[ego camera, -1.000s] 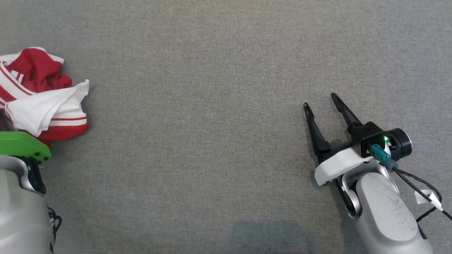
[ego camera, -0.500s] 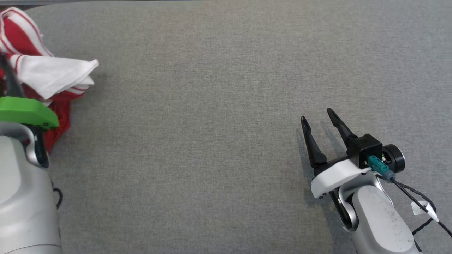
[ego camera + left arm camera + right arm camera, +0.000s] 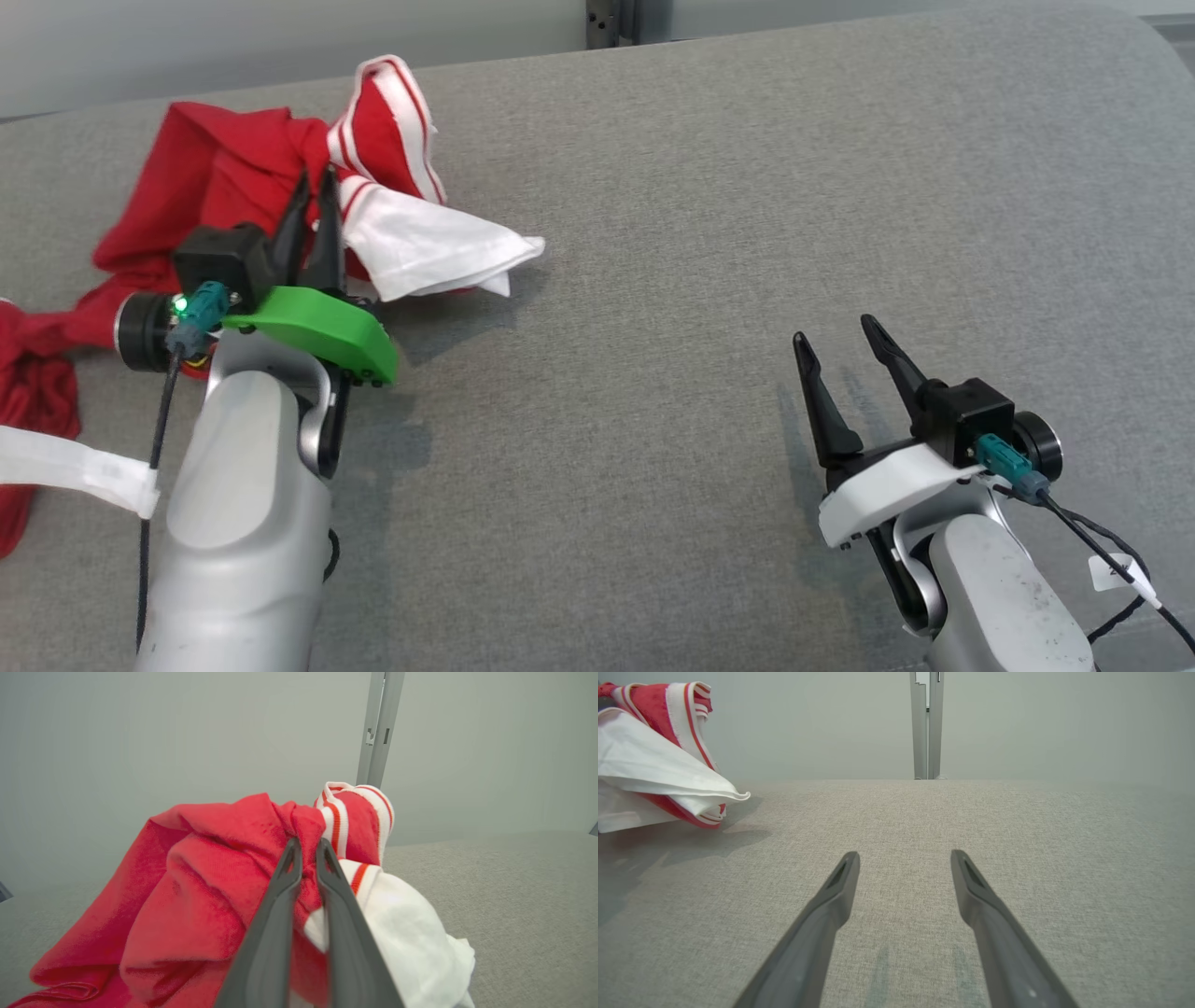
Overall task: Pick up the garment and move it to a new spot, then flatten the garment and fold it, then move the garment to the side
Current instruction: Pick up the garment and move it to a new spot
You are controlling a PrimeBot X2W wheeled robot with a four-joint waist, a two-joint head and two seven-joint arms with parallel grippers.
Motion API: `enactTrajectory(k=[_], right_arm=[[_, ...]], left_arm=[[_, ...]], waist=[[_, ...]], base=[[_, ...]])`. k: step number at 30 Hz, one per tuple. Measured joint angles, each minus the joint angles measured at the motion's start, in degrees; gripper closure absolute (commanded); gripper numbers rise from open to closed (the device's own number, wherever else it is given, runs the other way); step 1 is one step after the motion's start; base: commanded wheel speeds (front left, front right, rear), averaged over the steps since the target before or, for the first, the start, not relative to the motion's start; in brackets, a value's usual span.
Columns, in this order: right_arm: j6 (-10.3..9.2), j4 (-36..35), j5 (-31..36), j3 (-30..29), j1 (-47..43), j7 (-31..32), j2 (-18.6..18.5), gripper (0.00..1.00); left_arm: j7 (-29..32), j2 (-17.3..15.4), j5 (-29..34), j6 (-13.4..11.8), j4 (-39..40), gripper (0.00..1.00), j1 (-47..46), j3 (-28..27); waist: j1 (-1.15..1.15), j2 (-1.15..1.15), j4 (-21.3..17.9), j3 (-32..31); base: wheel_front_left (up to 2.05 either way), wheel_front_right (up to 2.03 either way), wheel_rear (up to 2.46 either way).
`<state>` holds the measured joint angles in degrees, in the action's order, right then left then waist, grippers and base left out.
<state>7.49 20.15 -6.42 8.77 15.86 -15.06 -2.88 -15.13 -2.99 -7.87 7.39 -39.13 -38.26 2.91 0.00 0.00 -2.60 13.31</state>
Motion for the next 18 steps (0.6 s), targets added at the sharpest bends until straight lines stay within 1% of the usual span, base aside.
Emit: enactTrajectory(k=[3,6,8,12,15,17,18], right_arm=[[0.0,-0.1,-0.4,0.3,-0.2,0.0,0.0,0.0],[0.0,-0.4,-0.8,0.4,-0.3,0.0,0.0,0.0],[0.0,-0.6,-1.0,0.4,-0.4,0.0,0.0,0.0],[0.0,-0.7,-1.3,0.3,-0.4,0.0,0.0,0.0],[0.0,-0.7,-1.6,0.3,-0.5,0.0,0.0,0.0],[0.0,-0.8,-1.7,0.3,-0.5,0.0,0.0,0.0],[0.0,-0.9,-1.7,0.2,-0.5,0.0,0.0,0.0]], left_arm=[[0.0,0.1,-4.1,0.0,0.8,1.0,1.2,5.6],[0.0,0.1,-9.5,0.0,2.7,1.0,2.7,13.2],[0.0,0.1,-11.6,0.0,4.1,1.0,3.4,17.5],[0.0,0.2,-16.1,-1.2,7.3,1.0,4.5,26.4],[0.0,0.3,-18.6,-2.4,9.1,1.0,5.2,30.9],[0.0,0.3,-19.3,-3.2,9.8,1.0,5.2,32.6],[0.0,0.3,-19.3,-3.6,9.9,0.71,5.2,33.2]], waist=[[0.0,0.0,-2.2,-0.4],[0.0,0.0,-4.4,-0.7],[0.0,0.0,-5.7,-0.8],[0.0,0.0,-8.0,-0.8],[0.0,0.0,-9.1,-0.8],[0.0,0.0,-9.6,-0.7],[0.0,0.0,-9.7,-0.7]], base=[[0.0,0.0,0.0],[0.0,0.0,0.0],[0.0,0.0,0.0],[0.0,0.0,0.0],[0.0,0.0,0.0],[0.0,0.0,0.0],[0.0,0.0,0.0]])
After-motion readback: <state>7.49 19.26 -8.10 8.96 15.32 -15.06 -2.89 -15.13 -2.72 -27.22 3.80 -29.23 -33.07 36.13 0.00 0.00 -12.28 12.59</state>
